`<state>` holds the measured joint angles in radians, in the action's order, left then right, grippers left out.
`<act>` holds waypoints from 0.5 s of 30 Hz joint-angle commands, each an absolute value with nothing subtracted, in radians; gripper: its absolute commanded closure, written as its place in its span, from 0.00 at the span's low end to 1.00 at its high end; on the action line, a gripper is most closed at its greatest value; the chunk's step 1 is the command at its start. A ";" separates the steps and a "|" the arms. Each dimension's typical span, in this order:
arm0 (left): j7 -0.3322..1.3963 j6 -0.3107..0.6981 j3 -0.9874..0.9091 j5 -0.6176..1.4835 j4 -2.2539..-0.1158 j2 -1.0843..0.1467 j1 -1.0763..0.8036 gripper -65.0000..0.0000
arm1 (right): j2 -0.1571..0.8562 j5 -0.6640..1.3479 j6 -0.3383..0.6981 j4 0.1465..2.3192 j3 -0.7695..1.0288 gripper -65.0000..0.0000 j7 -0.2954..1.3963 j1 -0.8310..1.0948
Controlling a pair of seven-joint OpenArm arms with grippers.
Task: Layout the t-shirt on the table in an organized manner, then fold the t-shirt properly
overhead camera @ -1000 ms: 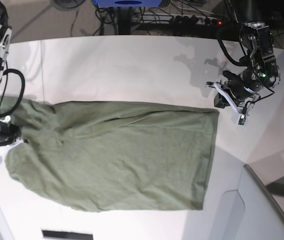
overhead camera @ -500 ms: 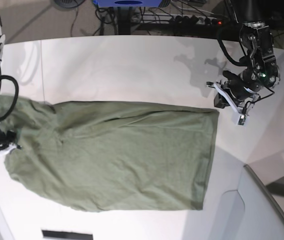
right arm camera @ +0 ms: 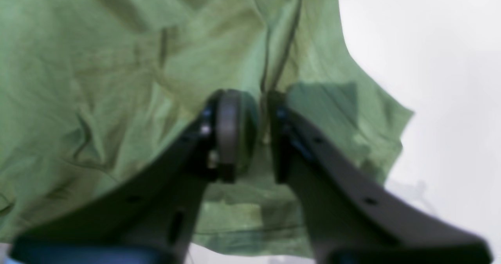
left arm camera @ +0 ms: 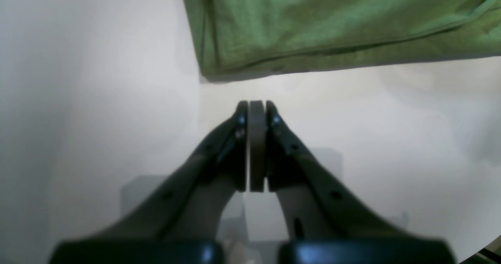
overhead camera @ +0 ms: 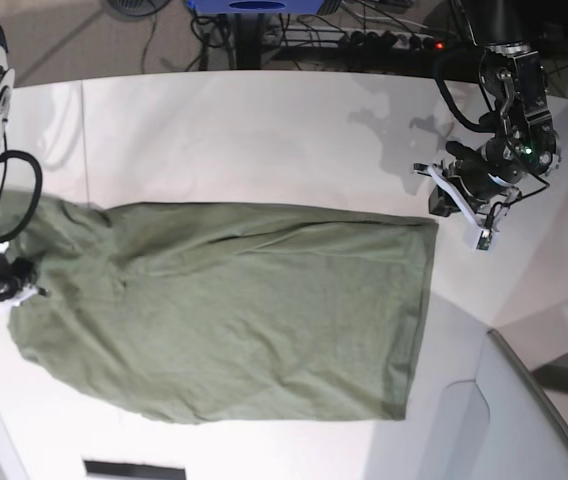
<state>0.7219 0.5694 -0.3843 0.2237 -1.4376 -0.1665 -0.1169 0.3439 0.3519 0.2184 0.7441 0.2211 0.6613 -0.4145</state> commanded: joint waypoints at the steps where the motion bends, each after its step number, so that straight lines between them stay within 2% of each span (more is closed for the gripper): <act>1: 0.705 0.570 -0.386 0.234 -1.452 -0.177 -0.107 1.00 | 0.358 0.358 0.220 0.759 0.225 0.70 0.653 -0.441; 3: 0.705 0.570 -0.386 0.234 -1.452 -0.177 -0.107 1.00 | 0.348 0.358 0.219 0.759 0.225 0.68 0.653 -0.440; 5: 0.705 0.570 -0.386 0.234 -1.452 -0.177 -0.107 1.00 | 0.348 0.358 0.219 0.759 0.225 0.73 0.654 -0.438; 8: 0.705 0.570 -0.386 0.234 -1.452 -0.177 -0.107 1.00 | 0.344 0.358 0.222 0.759 0.225 0.92 0.656 -0.438; 10: 0.705 0.570 -0.386 0.234 -1.452 -0.177 -0.107 1.00 | 0.344 0.358 0.222 0.762 0.225 1.00 0.656 -0.438; 15: 0.705 0.570 -0.386 0.234 -1.452 -0.179 -0.107 1.00 | 0.343 0.361 0.223 0.802 0.225 1.00 0.687 -0.432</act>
